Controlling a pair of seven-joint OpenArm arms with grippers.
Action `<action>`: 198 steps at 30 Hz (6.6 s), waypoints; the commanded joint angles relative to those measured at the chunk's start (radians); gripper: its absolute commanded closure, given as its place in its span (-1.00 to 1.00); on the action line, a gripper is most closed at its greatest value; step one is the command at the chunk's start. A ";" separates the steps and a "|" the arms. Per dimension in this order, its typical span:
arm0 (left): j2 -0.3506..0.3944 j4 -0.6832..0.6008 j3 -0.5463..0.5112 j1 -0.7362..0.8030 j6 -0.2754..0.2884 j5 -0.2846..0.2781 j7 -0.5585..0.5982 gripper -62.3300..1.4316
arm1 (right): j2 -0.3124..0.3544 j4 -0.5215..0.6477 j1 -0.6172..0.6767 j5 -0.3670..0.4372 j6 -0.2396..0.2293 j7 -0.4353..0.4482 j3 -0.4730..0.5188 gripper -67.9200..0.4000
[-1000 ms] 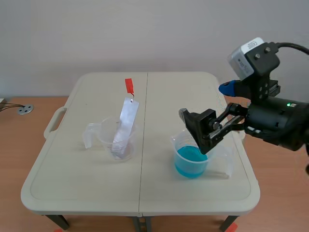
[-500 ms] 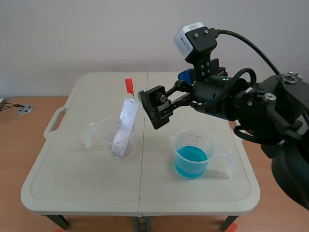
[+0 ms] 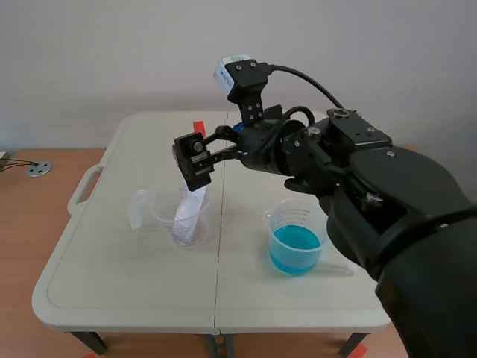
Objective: Hold the metal plate by the orange handle, dip it into the blue solution, take it out and point at it, then put the plate back in the beaker on the left.
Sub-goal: 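Lift the metal plate out of the left beaker, then move the plate over the blue solution, then point at the plate with the left hand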
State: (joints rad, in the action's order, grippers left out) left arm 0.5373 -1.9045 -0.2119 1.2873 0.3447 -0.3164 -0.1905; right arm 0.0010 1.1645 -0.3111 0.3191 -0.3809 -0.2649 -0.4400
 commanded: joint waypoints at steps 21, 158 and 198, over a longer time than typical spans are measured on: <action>-0.005 -0.008 0.003 0.006 0.006 -0.008 0.013 0.80 | -0.093 -0.174 -0.138 -0.029 -0.005 0.100 -0.046 -0.67; -0.064 0.451 0.572 -1.356 0.255 0.026 0.013 0.80 | 0.261 0.818 0.295 0.568 -0.365 -0.455 0.533 0.95; -0.293 0.603 0.663 -1.523 0.279 0.223 0.013 0.80 | 0.262 0.818 0.295 0.567 -0.365 -0.459 0.533 0.95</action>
State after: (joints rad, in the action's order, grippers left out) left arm 0.2520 -1.2850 0.4515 -0.2276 0.6258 -0.0917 -0.1902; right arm 0.2600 1.9759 -0.0048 0.8761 -0.7380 -0.7395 0.0891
